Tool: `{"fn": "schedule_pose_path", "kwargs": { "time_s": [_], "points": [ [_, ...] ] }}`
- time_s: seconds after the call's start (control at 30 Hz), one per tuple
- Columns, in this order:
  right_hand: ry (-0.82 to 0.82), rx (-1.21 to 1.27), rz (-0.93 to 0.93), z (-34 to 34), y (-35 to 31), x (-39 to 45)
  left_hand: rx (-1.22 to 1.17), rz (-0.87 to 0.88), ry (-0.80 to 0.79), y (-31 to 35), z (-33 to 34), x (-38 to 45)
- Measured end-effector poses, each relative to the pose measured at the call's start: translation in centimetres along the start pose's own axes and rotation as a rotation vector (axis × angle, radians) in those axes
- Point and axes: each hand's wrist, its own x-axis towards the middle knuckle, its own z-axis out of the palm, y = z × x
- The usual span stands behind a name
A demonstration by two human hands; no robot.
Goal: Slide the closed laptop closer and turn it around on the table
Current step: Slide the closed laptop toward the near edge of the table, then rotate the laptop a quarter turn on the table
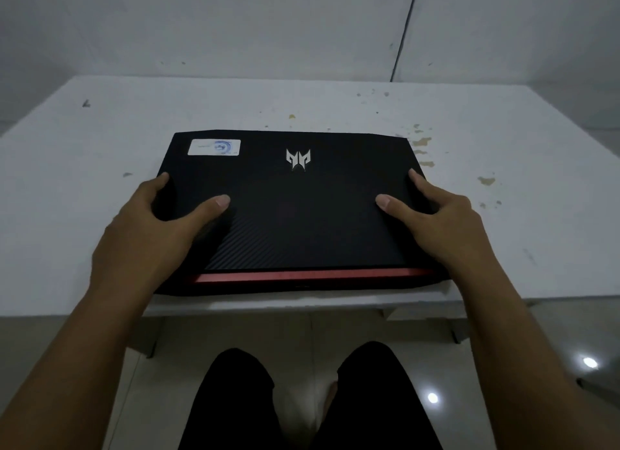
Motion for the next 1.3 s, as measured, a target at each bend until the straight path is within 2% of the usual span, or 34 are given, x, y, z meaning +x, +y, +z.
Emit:
{"fn": "schedule_pose_path", "kwargs": {
  "time_s": [0.17,0.63,1.13,1.3],
  "points": [
    [0.012,-0.032,-0.037,-1.1,0.8,-1.3,-0.029,0.040,0.026,-0.3,0.1,-2.3],
    [0.011,-0.286,-0.060,-0.7,1.4,-0.6,0.049,0.024,-0.060,0.1,1.3,-1.6],
    [-0.086,-0.571,-0.055,-0.4,1.0,0.3,0.271,-0.029,-0.162,-0.2,1.0,-0.1],
    [-0.143,-0.715,-0.066,-0.6,0.5,0.8,0.414,-0.043,-0.219,-0.1,0.5,0.4]
  ]
}}
